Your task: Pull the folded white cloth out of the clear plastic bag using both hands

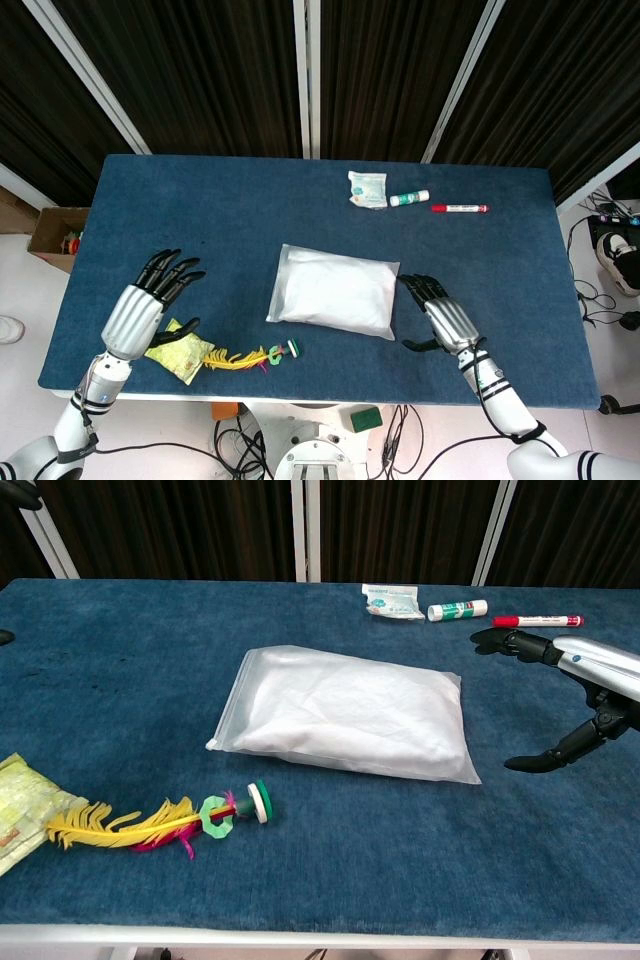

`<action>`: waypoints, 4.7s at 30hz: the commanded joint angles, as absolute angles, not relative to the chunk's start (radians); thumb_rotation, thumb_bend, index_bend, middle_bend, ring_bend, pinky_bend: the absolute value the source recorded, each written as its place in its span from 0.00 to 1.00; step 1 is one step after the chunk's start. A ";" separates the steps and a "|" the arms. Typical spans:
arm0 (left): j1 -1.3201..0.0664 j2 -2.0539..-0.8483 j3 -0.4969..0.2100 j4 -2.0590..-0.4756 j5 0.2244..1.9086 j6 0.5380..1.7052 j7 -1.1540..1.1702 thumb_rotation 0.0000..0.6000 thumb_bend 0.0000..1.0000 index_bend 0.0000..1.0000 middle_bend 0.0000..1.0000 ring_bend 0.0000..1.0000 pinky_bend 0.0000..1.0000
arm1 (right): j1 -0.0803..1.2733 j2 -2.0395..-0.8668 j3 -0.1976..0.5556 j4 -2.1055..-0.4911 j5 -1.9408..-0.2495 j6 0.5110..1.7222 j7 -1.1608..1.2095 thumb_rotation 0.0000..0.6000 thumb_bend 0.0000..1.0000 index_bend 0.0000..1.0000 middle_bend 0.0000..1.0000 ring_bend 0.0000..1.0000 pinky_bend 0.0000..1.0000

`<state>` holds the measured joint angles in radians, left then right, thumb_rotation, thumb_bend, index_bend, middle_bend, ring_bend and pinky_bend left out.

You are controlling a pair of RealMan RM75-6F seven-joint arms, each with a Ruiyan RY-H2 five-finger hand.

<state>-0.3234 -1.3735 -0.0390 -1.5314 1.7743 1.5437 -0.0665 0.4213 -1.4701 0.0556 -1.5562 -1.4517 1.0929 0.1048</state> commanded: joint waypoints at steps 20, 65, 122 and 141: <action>-0.610 -1.638 -0.139 -1.153 1.393 0.896 -0.345 1.00 0.24 0.40 0.15 0.04 0.09 | 0.442 -1.641 0.101 -1.350 -1.339 1.050 0.125 1.00 0.08 0.00 0.06 0.00 0.00; -0.802 -1.956 -0.131 -0.810 1.493 0.925 -0.628 1.00 0.28 0.36 0.14 0.03 0.08 | 0.476 -1.701 0.123 -1.281 -1.335 1.024 0.148 1.00 0.08 0.00 0.06 0.00 0.00; -0.777 -1.987 -0.122 -0.766 1.464 1.005 -0.516 1.00 0.61 0.77 0.29 0.04 0.02 | 0.824 -1.596 0.160 -1.095 -1.138 0.664 -0.298 1.00 0.25 0.38 0.23 0.00 0.00; -0.773 -1.997 -0.122 -0.741 1.461 1.002 -0.529 1.00 0.61 0.77 0.29 0.04 0.02 | 0.824 -1.670 0.132 -0.996 -1.252 0.700 -0.134 1.00 0.40 0.51 0.28 0.01 0.01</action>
